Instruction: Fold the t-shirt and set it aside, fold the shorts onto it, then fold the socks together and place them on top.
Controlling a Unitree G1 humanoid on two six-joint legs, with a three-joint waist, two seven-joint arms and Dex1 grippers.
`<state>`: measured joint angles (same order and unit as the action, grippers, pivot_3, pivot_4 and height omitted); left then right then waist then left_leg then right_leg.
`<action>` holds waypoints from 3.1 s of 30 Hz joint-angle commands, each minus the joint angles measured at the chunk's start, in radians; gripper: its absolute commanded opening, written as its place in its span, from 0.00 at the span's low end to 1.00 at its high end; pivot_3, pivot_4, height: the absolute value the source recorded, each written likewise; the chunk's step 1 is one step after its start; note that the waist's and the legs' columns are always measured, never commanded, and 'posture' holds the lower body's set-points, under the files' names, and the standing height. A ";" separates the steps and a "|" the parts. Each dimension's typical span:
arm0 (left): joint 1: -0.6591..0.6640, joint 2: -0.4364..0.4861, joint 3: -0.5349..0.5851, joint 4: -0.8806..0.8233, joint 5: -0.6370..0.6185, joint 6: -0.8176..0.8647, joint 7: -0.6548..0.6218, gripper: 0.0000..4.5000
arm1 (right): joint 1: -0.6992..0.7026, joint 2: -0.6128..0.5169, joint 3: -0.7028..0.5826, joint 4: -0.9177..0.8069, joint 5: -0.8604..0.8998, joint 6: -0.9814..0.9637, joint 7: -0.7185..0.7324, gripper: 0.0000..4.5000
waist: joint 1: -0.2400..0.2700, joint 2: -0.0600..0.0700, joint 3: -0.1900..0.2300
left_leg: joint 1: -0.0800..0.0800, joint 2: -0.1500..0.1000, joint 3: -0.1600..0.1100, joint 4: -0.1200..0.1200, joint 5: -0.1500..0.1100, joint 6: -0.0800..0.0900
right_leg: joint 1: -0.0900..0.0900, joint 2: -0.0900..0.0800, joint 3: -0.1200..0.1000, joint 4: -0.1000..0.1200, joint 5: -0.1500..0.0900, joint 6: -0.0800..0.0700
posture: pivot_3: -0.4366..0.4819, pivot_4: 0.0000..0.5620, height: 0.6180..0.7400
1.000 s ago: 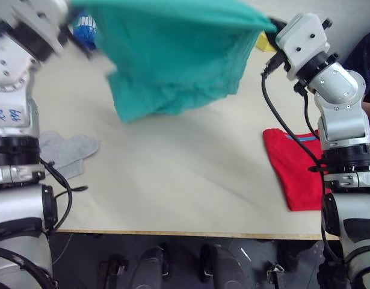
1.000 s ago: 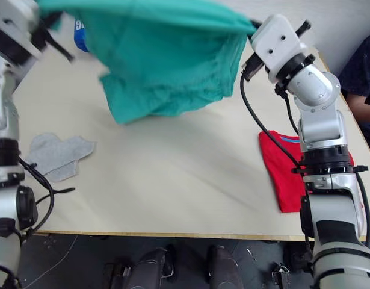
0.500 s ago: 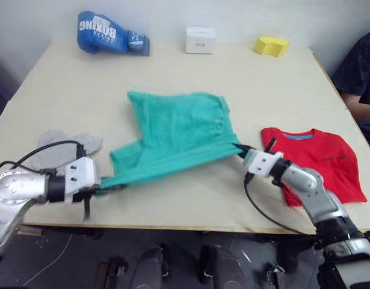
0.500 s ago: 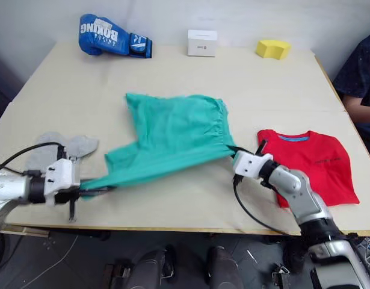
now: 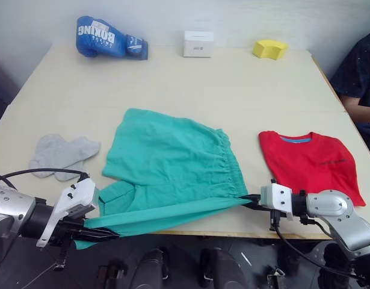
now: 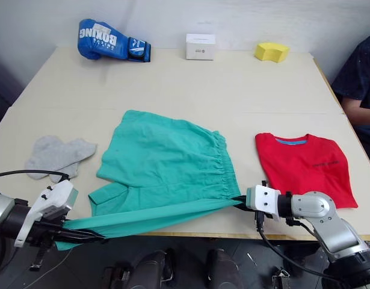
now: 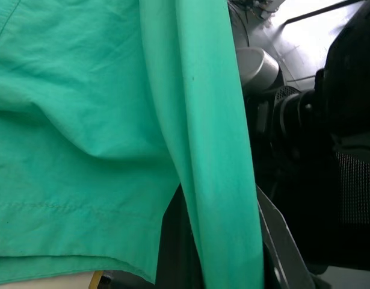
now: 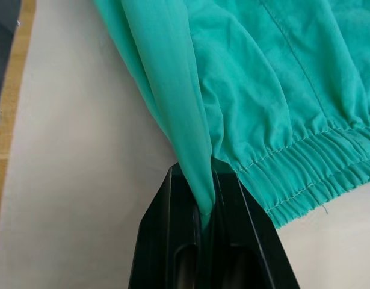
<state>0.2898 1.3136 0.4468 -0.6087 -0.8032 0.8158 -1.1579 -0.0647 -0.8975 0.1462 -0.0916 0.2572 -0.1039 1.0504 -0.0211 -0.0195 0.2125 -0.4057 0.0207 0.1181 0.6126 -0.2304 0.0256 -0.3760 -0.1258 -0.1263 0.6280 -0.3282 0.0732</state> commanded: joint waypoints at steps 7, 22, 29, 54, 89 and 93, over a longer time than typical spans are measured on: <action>-0.584 0.076 -0.260 0.353 0.093 -0.139 -0.165 0.00 | -0.128 -0.073 -0.175 -0.092 0.262 0.455 0.032 0.00 | 0.019 0.002 0.001 | -0.001 0.001 0.001 0.002 -0.002 0.001 | -0.001 0.000 0.001 0.000 0.005 -0.001 | 0.48 0.27 1.00; -1.730 -0.513 -0.751 1.807 0.874 -1.041 0.013 0.00 | -0.753 0.163 -0.016 0.465 0.014 0.569 -0.158 0.00 | 0.012 -0.003 0.001 | -0.039 0.007 0.016 0.034 0.001 0.011 | -0.037 0.013 0.002 0.021 0.011 0.004 | 0.48 0.27 1.00; -1.715 -0.593 -0.690 1.943 0.924 -0.972 0.184 0.05 | -0.843 0.270 -0.028 0.668 -0.057 0.467 -0.212 0.06 | -0.007 -0.005 0.002 | -0.038 0.006 0.023 0.037 -0.001 0.014 | -0.039 0.012 0.010 0.024 0.012 0.009 | 0.48 0.27 1.00; -0.937 -0.500 -0.313 1.021 0.510 -0.851 -0.200 0.99 | -0.277 0.295 -0.075 -0.019 -0.184 0.089 -0.298 1.00 | -0.026 -0.005 0.000 | -0.029 0.010 0.030 0.036 -0.002 0.012 | -0.038 0.011 0.021 0.030 0.011 0.008 | 0.48 0.27 1.00; -0.565 -0.552 -0.471 0.871 0.764 -1.058 0.205 0.01 | -0.413 0.225 0.042 0.433 -0.432 -0.437 -0.424 0.00 | -0.018 -0.004 -0.003 | -0.016 0.011 0.030 0.034 -0.004 0.009 | -0.031 0.008 0.024 0.030 0.009 0.003 | 0.48 0.27 1.00; -0.369 -0.523 -0.414 0.617 0.696 -0.990 0.221 0.01 | -0.339 0.149 0.017 0.427 -0.412 -0.524 -0.406 0.00 | -0.017 -0.004 -0.003 | -0.016 0.011 0.030 0.033 -0.004 0.009 | -0.030 0.007 0.028 0.028 0.009 0.003 | 0.48 0.27 1.00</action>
<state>-0.1533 0.7592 0.0047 0.0743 -0.0896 -0.2151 -0.9205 -0.4287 -0.6995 0.2336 0.3373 -0.1812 -0.6006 0.6456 -0.0381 -0.0237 0.2093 -0.4217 0.0315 0.1479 0.6459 -0.2347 0.0344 -0.4062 -0.1188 -0.0971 0.6560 -0.3196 0.0765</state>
